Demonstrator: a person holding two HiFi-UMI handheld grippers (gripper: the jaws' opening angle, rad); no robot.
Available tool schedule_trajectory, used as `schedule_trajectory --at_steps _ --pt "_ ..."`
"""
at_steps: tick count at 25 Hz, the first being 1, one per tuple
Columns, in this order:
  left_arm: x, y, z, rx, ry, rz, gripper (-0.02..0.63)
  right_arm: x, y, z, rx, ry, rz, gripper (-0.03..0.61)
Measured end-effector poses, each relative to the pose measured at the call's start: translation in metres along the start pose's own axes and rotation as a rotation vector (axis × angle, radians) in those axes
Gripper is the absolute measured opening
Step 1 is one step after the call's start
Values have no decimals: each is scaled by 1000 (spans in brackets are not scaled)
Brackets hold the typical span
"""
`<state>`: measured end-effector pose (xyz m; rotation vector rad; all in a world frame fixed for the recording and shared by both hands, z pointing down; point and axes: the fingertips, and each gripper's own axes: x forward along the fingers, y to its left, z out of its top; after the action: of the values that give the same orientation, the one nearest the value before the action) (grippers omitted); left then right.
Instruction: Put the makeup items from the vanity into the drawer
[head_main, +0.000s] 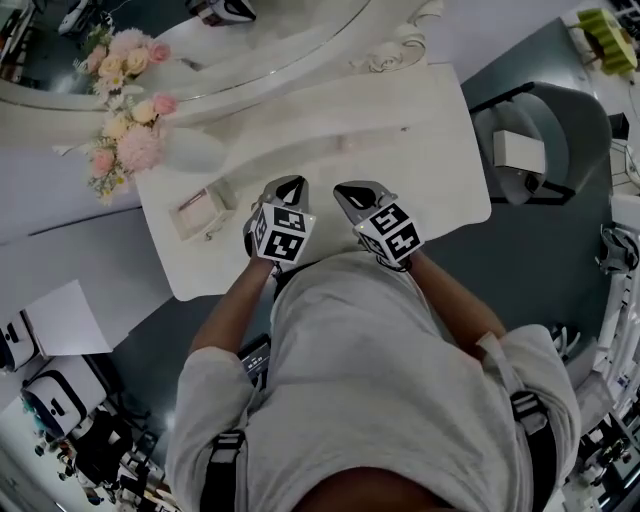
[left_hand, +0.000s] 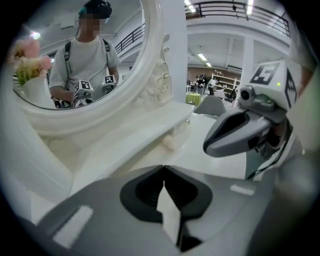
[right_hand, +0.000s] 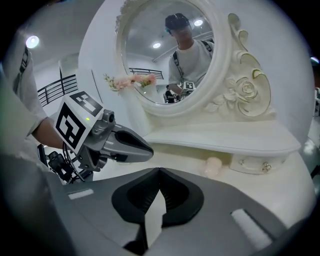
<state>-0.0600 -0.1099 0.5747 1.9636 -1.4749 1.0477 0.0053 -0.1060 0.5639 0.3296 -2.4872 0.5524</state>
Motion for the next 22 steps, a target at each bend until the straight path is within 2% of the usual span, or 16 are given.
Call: schedule_trajectory --at_steps 3,5,8,10,13,16,22 --pt "19 -12 18 -13 -15 15 3 -13 -16 -5 17 -13 -12 -2" --pt "34 -18 26 -49 -18 13 3 -20 -26 -9 23 -18 -21 0" --pt "55 -29 30 -94 -4 -8 3 -30 -38 -14 31 -22 -31 -2" --pt "67 -36 32 -90 14 -15 7 -37 -46 -17 34 -25 -39 -2" --pt "83 -42 38 -83 30 -17 70 -46 -60 -19 49 -31 -55 -2" --pt "98 -45 44 -86 41 -30 193 -53 -74 -19 66 -38 -71 -2" --pt "130 -52 47 -78 79 -54 296 -63 -95 -22 91 -45 -100 -2"
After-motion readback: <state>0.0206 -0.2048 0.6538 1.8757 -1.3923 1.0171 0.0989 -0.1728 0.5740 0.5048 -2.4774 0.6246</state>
